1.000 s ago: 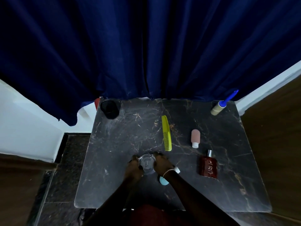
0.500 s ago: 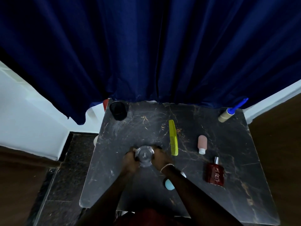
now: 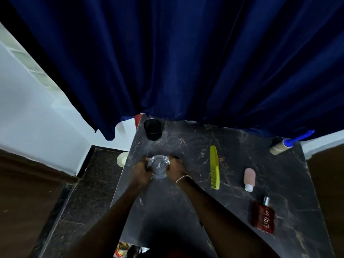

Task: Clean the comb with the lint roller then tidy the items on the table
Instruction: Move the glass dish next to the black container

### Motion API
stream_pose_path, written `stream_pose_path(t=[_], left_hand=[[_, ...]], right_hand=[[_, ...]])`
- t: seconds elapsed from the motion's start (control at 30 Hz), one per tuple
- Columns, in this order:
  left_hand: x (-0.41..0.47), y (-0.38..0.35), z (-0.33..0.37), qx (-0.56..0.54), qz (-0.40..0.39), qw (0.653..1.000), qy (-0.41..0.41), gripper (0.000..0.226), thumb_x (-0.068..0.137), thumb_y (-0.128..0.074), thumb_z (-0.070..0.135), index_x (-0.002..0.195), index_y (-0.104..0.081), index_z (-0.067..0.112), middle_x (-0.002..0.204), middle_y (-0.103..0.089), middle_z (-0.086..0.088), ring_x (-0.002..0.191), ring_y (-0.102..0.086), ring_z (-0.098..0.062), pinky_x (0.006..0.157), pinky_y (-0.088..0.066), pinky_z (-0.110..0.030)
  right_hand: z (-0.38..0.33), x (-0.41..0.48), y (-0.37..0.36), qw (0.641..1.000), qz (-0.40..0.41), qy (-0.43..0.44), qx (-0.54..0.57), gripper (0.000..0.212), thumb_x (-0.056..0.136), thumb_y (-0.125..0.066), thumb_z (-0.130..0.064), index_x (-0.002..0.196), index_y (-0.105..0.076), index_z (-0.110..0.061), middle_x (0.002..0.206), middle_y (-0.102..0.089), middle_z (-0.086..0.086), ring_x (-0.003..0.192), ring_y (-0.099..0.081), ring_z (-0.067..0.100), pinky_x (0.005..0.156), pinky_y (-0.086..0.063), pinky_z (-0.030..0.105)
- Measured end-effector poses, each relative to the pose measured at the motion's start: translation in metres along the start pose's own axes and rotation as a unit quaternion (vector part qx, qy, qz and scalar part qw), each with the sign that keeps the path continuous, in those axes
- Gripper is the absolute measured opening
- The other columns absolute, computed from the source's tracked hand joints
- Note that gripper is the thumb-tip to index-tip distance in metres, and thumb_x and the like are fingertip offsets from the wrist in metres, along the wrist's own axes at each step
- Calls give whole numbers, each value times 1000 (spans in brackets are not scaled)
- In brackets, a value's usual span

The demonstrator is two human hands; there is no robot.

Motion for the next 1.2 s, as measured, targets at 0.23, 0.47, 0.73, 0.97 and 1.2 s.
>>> stream_pose_path(t=[0.23, 0.47, 0.73, 0.97, 1.2], left_hand=[[29, 20, -13, 10, -1, 1000, 5, 20, 85, -64, 0, 102, -65, 12, 86, -64, 0, 83, -57, -15, 69, -35, -23], [69, 22, -41, 47, -12, 998, 34, 31, 87, -64, 6, 118, -65, 8, 107, -74, -19, 103, -68, -38, 84, -50, -38], [103, 22, -71, 30, -29, 997, 69, 28, 80, -61, 14, 107, -68, 16, 97, -76, -15, 89, -72, -37, 77, -60, -47], [117, 16, -97, 31, -52, 994, 89, 28, 75, -60, 15, 102, -61, 21, 75, -74, -9, 70, -73, -37, 62, -62, -51], [116, 16, -95, 62, -50, 993, 84, 27, 85, -60, 14, 112, -63, 14, 89, -75, -15, 78, -73, -37, 66, -62, -49]], right_hand=[[-25, 34, -13, 1000, -1, -5, -5, 33, 85, -52, -6, 119, -49, -9, 124, -61, 18, 117, -58, 36, 94, -50, 40], [-38, 67, -30, 999, -15, -31, -5, 43, 86, -53, -8, 129, -46, -7, 131, -57, 20, 123, -55, 37, 97, -48, 40], [-46, 93, -51, 998, -21, -54, -1, 39, 84, -56, -9, 122, -50, -4, 125, -60, 22, 120, -55, 39, 98, -45, 39], [-52, 101, -65, 997, -33, -71, 5, 39, 84, -56, -10, 122, -49, -5, 128, -58, 21, 123, -52, 39, 98, -44, 40], [-50, 100, -68, 996, -23, -83, 2, 42, 83, -58, -10, 123, -50, -4, 128, -59, 20, 122, -54, 37, 94, -46, 38]])
Point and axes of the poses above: each hand's wrist, its own x-axis towards the middle knuckle, its own y-axis out of the back of the hand, z = x × y, the point moved 6 cm from there along x, towards the middle knuckle
